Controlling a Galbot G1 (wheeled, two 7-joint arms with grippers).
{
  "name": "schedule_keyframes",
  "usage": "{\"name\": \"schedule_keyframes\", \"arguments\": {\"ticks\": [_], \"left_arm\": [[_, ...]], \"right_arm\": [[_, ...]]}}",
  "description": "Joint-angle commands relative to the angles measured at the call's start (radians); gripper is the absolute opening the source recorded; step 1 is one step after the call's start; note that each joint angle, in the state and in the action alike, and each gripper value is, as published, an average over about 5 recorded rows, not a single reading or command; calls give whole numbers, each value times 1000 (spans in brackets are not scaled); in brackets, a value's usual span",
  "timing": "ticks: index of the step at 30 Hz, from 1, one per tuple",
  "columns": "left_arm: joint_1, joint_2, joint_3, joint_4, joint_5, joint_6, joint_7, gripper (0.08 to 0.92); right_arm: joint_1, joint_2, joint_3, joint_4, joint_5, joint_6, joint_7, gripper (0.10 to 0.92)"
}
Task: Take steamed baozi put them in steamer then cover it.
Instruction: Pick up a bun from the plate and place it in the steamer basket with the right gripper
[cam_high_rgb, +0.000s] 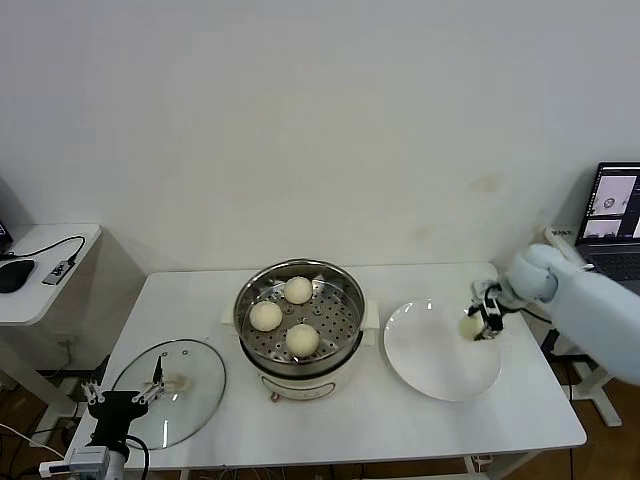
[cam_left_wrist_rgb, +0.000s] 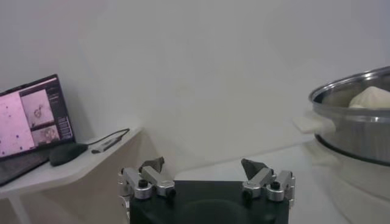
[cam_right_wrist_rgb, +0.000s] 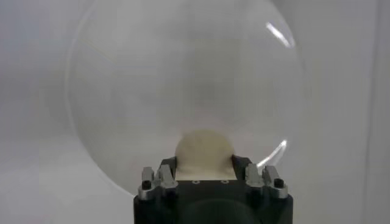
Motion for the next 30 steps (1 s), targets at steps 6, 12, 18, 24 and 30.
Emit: {"name": "schedule_keyframes", "arguments": {"ticks": [6, 12, 18, 24, 30], "left_arm": [[-16, 7, 21, 15, -3, 7, 1, 823], [-22, 1, 28, 20, -2, 10, -1, 823], [-21, -6, 26, 19, -2, 12, -2, 823], [-18, -7, 20, 22, -3, 10, -2, 823], [-19, -9, 17, 28, -5, 9, -3, 823]], "right_arm": [[643, 190, -448, 118, 457, -170, 58, 577], [660, 323, -484, 124, 611, -288, 129, 584], [584, 450, -477, 109, 698, -372, 198, 591], [495, 542, -451, 70, 754, -448, 263, 594], [414, 575, -453, 40, 729, -476, 281, 594]]}}
